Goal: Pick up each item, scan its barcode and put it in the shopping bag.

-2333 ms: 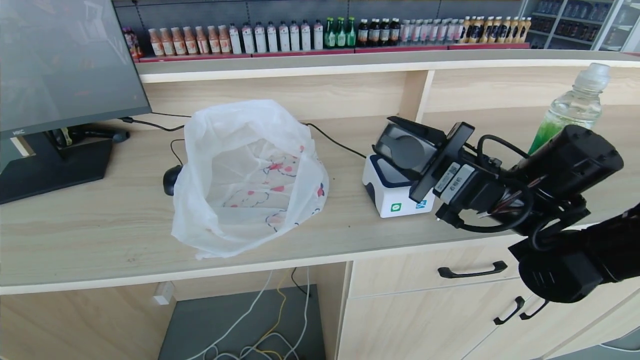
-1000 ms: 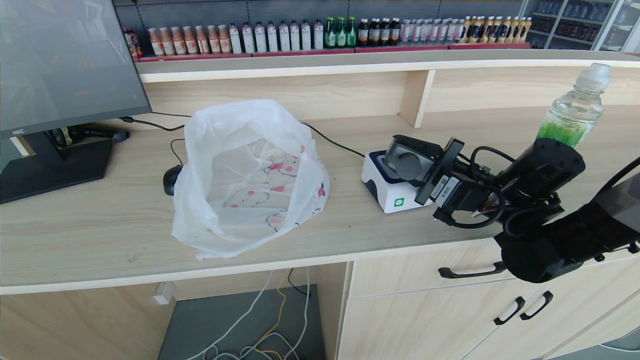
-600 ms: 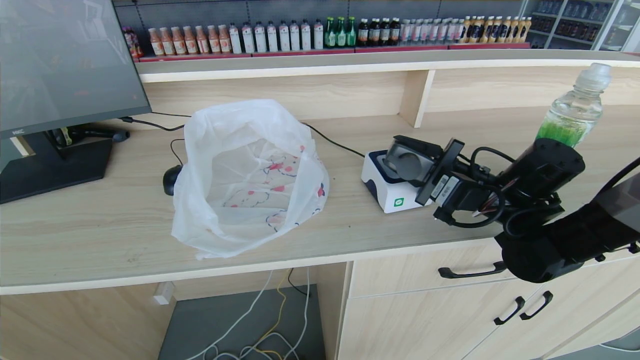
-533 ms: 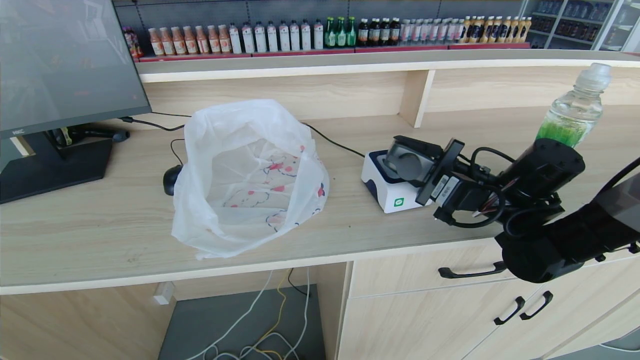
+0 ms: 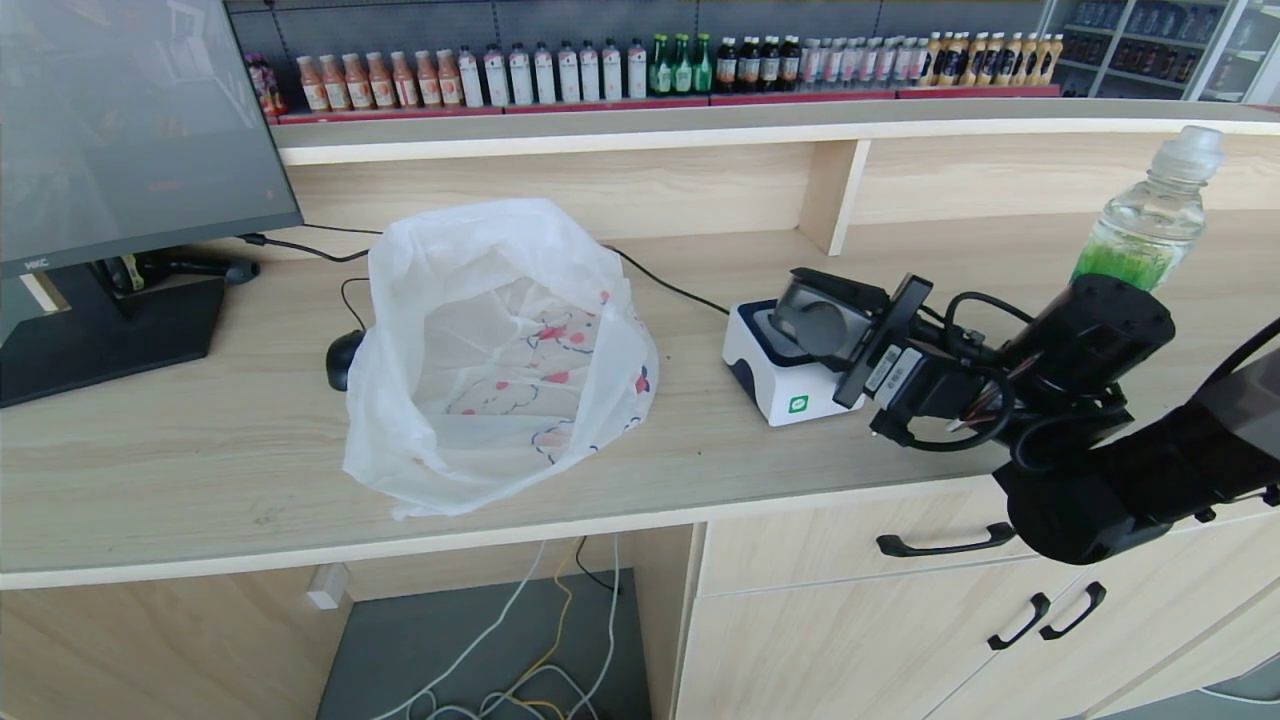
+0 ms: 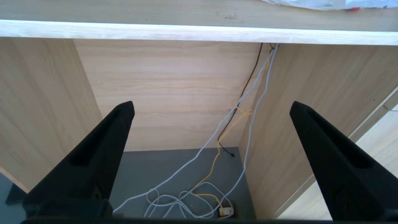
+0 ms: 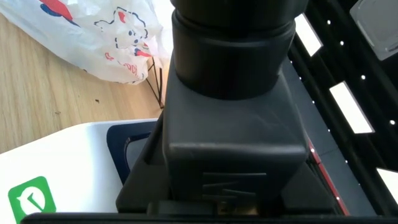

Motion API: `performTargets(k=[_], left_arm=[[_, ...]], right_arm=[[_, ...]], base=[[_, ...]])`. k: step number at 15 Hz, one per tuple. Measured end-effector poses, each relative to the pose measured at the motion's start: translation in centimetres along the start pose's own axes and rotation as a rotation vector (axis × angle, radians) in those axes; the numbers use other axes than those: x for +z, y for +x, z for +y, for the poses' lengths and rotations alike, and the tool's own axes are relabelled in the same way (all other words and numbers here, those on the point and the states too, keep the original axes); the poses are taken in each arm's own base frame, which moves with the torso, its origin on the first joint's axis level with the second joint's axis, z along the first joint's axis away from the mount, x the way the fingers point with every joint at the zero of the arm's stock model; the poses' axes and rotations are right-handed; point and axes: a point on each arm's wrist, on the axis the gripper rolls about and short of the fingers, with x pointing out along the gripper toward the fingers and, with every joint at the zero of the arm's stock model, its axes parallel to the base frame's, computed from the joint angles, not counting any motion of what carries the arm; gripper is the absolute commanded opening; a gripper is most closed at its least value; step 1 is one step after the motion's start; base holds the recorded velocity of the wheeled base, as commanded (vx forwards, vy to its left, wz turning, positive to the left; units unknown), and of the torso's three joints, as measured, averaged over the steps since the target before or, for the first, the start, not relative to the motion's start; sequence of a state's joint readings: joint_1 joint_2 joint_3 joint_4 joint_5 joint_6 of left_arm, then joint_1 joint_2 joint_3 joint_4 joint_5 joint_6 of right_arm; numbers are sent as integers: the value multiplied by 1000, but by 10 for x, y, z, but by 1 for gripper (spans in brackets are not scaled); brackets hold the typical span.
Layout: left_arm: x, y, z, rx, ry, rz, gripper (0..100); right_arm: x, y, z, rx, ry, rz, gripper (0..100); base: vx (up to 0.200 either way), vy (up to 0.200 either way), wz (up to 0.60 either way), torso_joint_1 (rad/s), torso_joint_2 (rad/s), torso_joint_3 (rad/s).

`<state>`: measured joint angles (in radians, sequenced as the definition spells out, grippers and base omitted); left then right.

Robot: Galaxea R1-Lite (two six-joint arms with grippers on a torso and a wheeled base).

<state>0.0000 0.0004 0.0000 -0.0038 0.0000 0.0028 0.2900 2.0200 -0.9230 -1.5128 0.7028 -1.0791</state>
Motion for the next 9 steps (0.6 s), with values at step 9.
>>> performTargets(k=[9], left_arm=[[0,0,0,0,0,0,100]], right_arm=[[30,0,-31,-31,45,1,0]], base=[[0,0,0,0,0,0]])
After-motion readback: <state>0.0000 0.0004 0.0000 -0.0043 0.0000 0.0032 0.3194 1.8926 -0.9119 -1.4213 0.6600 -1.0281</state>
